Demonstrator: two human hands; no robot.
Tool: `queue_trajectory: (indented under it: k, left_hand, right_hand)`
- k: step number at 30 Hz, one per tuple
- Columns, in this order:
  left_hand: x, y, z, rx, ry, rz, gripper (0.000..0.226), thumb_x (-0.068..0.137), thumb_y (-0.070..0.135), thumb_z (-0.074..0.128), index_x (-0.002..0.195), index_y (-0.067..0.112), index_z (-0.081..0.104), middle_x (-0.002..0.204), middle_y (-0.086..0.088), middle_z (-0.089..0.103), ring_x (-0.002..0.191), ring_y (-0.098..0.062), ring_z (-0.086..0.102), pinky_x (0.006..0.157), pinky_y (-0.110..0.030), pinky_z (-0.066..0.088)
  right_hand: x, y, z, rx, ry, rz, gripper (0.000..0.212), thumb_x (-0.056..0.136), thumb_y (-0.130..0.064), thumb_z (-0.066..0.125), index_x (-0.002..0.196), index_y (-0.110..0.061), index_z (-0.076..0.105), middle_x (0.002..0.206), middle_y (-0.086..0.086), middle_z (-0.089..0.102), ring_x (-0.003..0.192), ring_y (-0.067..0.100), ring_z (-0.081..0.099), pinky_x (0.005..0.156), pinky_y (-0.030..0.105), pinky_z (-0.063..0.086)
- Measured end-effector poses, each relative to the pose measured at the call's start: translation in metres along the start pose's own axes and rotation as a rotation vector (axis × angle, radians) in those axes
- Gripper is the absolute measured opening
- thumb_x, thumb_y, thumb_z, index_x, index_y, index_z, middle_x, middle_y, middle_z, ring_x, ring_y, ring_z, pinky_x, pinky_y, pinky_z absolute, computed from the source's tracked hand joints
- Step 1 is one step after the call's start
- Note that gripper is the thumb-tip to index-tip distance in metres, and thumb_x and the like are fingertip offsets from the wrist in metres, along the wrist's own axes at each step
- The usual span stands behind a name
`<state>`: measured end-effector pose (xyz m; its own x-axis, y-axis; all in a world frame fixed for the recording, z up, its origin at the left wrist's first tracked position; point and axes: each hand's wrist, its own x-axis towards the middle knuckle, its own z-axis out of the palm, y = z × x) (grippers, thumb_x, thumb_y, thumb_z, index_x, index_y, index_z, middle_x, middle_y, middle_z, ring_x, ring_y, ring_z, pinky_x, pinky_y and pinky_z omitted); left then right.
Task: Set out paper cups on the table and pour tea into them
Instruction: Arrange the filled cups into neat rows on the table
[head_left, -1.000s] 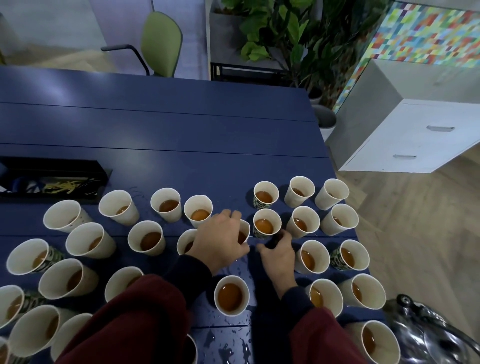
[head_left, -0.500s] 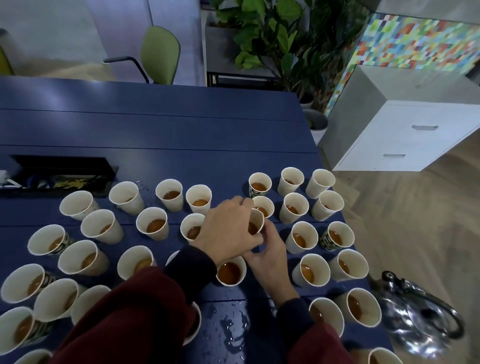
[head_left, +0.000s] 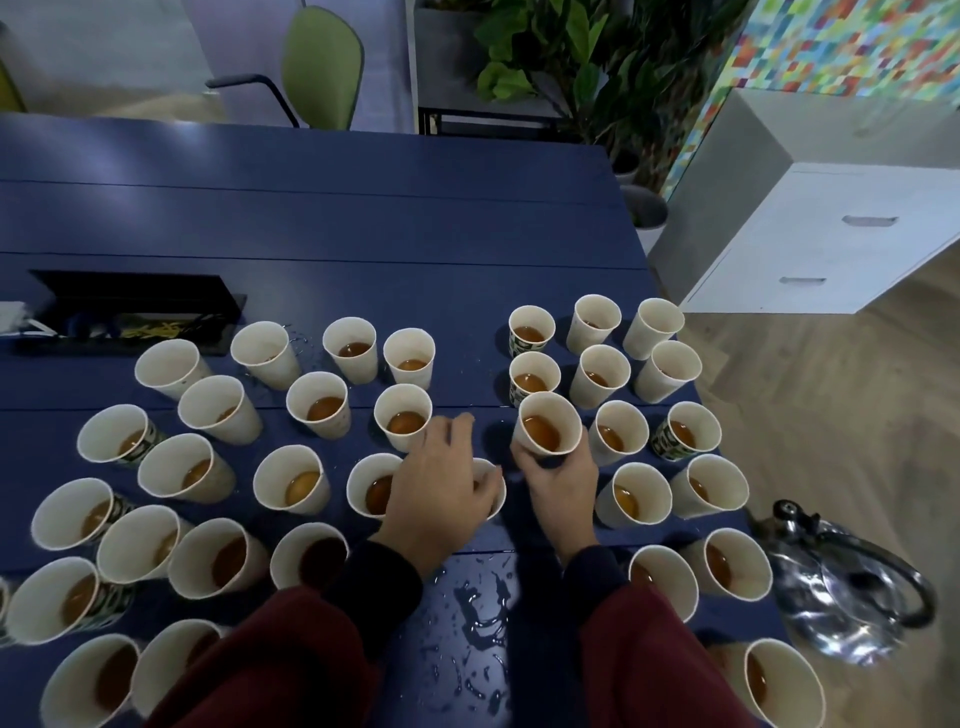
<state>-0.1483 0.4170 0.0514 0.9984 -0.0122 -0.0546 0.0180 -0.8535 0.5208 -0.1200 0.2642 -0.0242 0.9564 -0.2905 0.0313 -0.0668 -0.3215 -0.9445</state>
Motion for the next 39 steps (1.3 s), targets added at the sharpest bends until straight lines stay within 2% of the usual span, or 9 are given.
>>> queue_trajectory:
  k: [4,7,13,18,24,29,34,37,39]
  left_hand:
    - [-0.011,-0.011,0.024,0.152,-0.126,0.018,0.079,0.088,0.057,0.06,0.149,0.019,0.027,0.138,-0.005,0.042,0.121,-0.023,0.046,0.097,-0.033,0.045]
    - [-0.012,-0.015,0.034,0.212,-0.189,0.014,0.087,0.086,0.056,0.065,0.152,0.022,0.02,0.14,-0.005,0.041,0.121,-0.023,0.046,0.095,-0.034,0.047]
    - [-0.008,-0.011,0.035,0.187,-0.183,0.01,0.068,0.092,0.037,0.065,0.147,0.022,0.029,0.137,-0.005,0.045,0.119,-0.021,0.049,0.088,-0.028,0.047]
    - [-0.006,-0.01,0.033,0.156,-0.18,0.004,0.057,0.091,0.036,0.065,0.137,0.023,0.035,0.131,-0.003,0.047,0.113,-0.019,0.05,0.085,-0.027,0.045]
    - [-0.006,-0.012,0.03,0.111,-0.159,0.014,0.044,0.091,0.036,0.063,0.126,0.023,0.038,0.123,-0.002,0.05,0.103,-0.015,0.048,0.077,-0.023,0.038]
    - [0.0,-0.004,0.012,0.089,-0.141,0.018,0.046,0.09,0.038,0.065,0.125,0.025,0.038,0.123,-0.001,0.051,0.107,-0.018,0.052,0.085,-0.029,0.045]
    - [0.002,0.011,-0.011,0.082,-0.125,0.034,0.05,0.087,0.04,0.065,0.127,0.025,0.038,0.123,-0.002,0.052,0.109,-0.021,0.052,0.09,-0.035,0.049]
    - [-0.001,0.024,-0.02,0.081,-0.165,0.066,0.053,0.087,0.043,0.065,0.129,0.027,0.037,0.124,-0.001,0.052,0.111,-0.018,0.052,0.093,-0.035,0.05]
    - [-0.004,0.032,-0.023,0.09,-0.189,0.091,0.054,0.088,0.046,0.064,0.13,0.028,0.037,0.126,0.0,0.052,0.113,-0.017,0.052,0.094,-0.033,0.05]
  right_hand:
    - [0.004,0.026,0.003,-0.059,0.01,0.109,0.042,0.074,-0.019,0.087,0.107,-0.026,0.061,0.104,-0.004,0.069,0.098,0.013,0.065,0.092,0.043,0.054]
    - [0.005,0.036,0.004,-0.097,0.004,0.126,0.043,0.074,-0.018,0.087,0.109,-0.019,0.061,0.107,0.0,0.068,0.1,0.016,0.063,0.094,0.04,0.052]
    - [0.009,0.035,0.005,-0.122,-0.029,0.117,0.043,0.076,-0.016,0.086,0.111,-0.016,0.061,0.104,-0.006,0.066,0.098,0.013,0.061,0.085,0.024,0.043]
    - [0.011,0.033,0.007,-0.113,-0.03,0.137,0.044,0.078,-0.016,0.085,0.11,-0.021,0.056,0.104,-0.007,0.064,0.098,0.012,0.059,0.087,0.027,0.044]
    - [0.006,0.031,0.006,-0.121,-0.062,0.198,0.061,0.079,-0.013,0.083,0.13,-0.011,0.05,0.118,-0.004,0.057,0.109,0.011,0.052,0.094,0.026,0.04]
    - [-0.025,0.029,0.003,-0.155,0.025,0.288,0.062,0.079,-0.008,0.078,0.133,-0.009,0.047,0.127,0.01,0.055,0.118,0.025,0.055,0.104,0.037,0.044]
    - [-0.066,0.01,0.0,-0.131,-0.162,0.014,0.074,0.076,-0.013,0.084,0.137,-0.021,0.043,0.134,-0.005,0.051,0.125,0.005,0.05,0.107,0.025,0.043]
    - [-0.076,-0.011,0.003,-0.058,-0.238,-0.091,0.068,0.076,-0.032,0.083,0.134,-0.022,0.048,0.127,-0.012,0.056,0.118,0.003,0.056,0.091,0.015,0.047]
    - [-0.077,-0.021,0.005,-0.034,-0.191,-0.099,0.055,0.078,-0.028,0.083,0.124,-0.025,0.051,0.115,-0.013,0.061,0.106,0.004,0.061,0.081,0.012,0.046]
